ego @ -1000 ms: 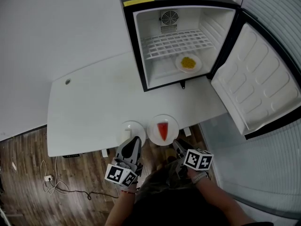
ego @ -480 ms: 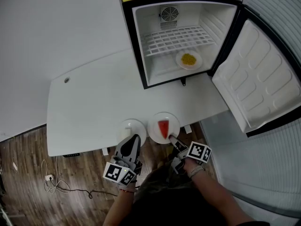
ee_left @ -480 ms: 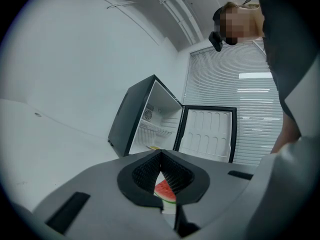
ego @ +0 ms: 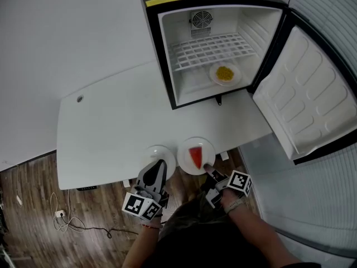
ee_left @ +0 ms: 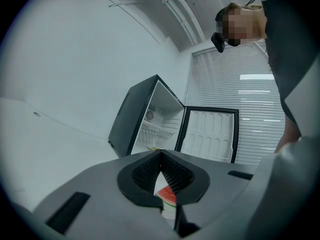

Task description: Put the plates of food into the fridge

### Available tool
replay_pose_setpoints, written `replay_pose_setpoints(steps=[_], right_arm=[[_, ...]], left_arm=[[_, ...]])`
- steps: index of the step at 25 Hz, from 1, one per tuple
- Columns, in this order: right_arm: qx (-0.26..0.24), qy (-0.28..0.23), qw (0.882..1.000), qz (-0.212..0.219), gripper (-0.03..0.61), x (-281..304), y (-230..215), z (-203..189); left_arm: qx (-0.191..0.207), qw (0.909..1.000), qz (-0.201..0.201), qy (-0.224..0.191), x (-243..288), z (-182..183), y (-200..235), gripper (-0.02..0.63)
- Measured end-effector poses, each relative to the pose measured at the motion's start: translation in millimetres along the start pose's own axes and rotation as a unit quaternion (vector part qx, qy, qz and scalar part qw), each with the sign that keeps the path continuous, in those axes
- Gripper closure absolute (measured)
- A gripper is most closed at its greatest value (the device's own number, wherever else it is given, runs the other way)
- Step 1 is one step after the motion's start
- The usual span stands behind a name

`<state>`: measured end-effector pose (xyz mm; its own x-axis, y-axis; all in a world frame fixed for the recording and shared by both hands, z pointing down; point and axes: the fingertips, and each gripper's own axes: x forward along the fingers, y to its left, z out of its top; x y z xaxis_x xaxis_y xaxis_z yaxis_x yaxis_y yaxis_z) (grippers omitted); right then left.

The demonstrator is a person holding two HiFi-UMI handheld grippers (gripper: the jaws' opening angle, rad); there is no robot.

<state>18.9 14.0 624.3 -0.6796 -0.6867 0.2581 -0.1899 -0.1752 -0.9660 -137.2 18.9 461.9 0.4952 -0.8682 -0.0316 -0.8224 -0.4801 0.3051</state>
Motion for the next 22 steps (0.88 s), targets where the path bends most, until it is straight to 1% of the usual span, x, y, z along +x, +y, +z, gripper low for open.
replay_pose_setpoints(steps=[5, 9, 16, 19, 22], right_arm=[[0.013, -0.006, 1.0, -0.003, 0.566, -7.1, -3.4, 8.2], [0.013, -0.019, 1.0, -0.003, 0.566, -12.7, 1.3, 21.6], [0.011, -0.039, 0.999, 0.001, 0.566, -8.7, 25.7, 56.1], [0.001, -0.043, 0.999, 0.006, 0.566, -0.8, 40.6, 72.6], [-0.003, -0.046, 0.999, 0.015, 0.566, 10.4, 56.6, 89.6]], left_arm=[[0.0, 0.9999, -0.008, 0.006, 12.7, 3.9, 2.6, 0.607], [0.001, 0.9998, -0.016, 0.01, 28.2, 5.3, 3.6, 0.607], [-0.002, 0.9996, -0.028, 0.005, 65.0, 14.2, 2.2, 0.607], [-0.002, 0.9997, -0.024, -0.004, 79.1, 23.5, 6.8, 0.607], [-0.003, 0.9998, -0.011, -0.014, 93.1, 34.5, 17.3, 0.607]])
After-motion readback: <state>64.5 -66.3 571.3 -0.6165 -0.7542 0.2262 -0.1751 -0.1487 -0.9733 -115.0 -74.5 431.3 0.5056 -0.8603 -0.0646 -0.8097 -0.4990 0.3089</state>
